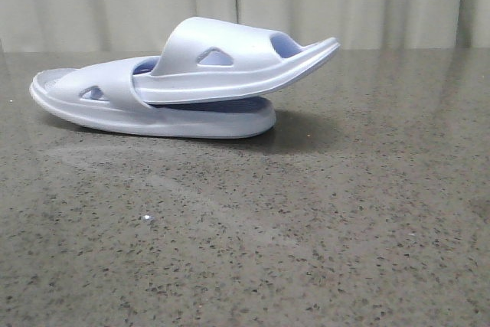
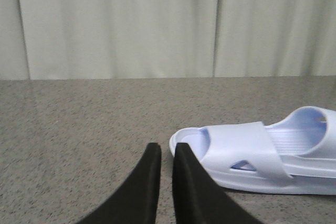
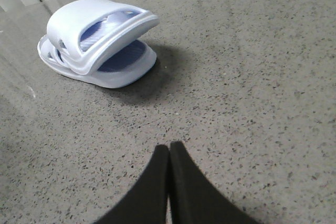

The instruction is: Insert blue slippers together front up

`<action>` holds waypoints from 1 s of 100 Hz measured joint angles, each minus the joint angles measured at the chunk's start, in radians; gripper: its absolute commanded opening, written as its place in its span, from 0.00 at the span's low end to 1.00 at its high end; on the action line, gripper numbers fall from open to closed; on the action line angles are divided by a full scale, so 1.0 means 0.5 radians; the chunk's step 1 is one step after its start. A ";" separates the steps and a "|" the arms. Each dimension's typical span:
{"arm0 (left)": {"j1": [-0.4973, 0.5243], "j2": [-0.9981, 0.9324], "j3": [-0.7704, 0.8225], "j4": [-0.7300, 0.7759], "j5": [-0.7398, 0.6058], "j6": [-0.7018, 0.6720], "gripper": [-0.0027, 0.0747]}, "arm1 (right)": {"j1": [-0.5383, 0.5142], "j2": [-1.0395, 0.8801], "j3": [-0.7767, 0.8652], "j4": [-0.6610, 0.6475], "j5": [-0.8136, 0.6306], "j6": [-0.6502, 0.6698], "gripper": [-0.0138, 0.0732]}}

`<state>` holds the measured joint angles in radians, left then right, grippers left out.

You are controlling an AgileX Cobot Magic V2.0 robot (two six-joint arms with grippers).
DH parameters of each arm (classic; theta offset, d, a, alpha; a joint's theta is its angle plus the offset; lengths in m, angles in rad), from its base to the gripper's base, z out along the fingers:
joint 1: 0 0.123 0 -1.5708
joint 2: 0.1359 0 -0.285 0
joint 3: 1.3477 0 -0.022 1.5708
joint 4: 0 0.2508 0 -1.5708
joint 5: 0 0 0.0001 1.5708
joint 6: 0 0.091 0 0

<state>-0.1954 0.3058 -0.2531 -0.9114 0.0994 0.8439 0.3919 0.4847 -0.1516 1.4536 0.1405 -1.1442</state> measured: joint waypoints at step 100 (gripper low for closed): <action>0.582 -0.620 0.511 1.605 0.349 -1.688 0.05 | 0.000 0.000 0.000 0.000 0.004 0.006 0.07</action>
<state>0.0958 -0.0040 0.0022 -0.1087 0.2741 0.0000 0.3919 0.4847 -0.1516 1.4536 0.1426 -1.1413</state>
